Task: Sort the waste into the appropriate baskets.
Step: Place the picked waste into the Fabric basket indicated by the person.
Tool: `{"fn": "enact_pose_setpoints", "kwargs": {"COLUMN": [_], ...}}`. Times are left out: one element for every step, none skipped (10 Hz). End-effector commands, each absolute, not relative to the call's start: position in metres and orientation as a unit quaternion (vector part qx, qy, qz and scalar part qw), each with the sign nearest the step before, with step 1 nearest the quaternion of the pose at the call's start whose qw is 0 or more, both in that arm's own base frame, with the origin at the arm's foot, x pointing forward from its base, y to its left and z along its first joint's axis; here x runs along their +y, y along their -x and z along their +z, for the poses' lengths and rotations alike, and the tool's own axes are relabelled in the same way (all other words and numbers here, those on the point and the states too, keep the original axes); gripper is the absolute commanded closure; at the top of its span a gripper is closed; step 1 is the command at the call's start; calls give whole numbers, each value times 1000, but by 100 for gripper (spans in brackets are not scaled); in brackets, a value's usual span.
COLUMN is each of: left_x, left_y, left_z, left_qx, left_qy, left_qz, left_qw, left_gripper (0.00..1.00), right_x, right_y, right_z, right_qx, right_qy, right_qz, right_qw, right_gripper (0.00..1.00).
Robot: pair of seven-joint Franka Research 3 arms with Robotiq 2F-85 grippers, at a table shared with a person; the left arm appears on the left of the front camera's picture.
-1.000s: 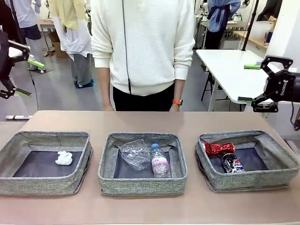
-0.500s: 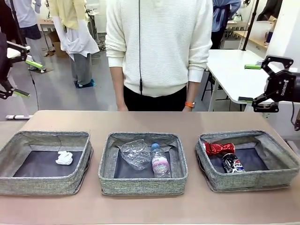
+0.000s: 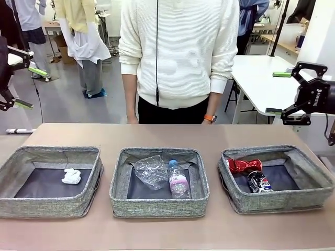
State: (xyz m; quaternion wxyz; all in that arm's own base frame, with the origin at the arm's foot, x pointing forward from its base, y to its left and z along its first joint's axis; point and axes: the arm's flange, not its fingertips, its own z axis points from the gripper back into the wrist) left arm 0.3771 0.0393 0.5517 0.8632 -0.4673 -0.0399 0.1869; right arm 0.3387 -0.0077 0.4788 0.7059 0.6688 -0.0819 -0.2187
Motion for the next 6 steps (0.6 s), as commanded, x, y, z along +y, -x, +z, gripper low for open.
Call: {"fn": "enact_pose_setpoints", "kwargs": {"left_x": [41,41,41,41,41,41], "left_y": [-375,-375,-375,-375,-375,-375], "left_z": [553,553,553,553,553,553], "left_qx": [-37,-37,-37,-37,-37,-37], "left_qy": [468,468,468,468,468,468], "left_qz": [182,182,182,182,182,182], "left_qw": [864,864,864,864,864,864], "left_gripper": [0,0,0,0,0,0], "right_x": [-9,-9,-9,-9,-9,-9], "right_y": [-335,-335,-335,-335,-335,-335], "right_z": [482,482,482,482,482,482], "right_qx": [-74,-74,-74,-74,-74,-74], "right_qy": [-669,-669,-669,-669,-669,-669], "right_qz": [-222,-222,-222,-222,-222,-222], "right_qw": [706,706,706,706,706,706], "right_gripper": [0,0,0,0,0,0]}}
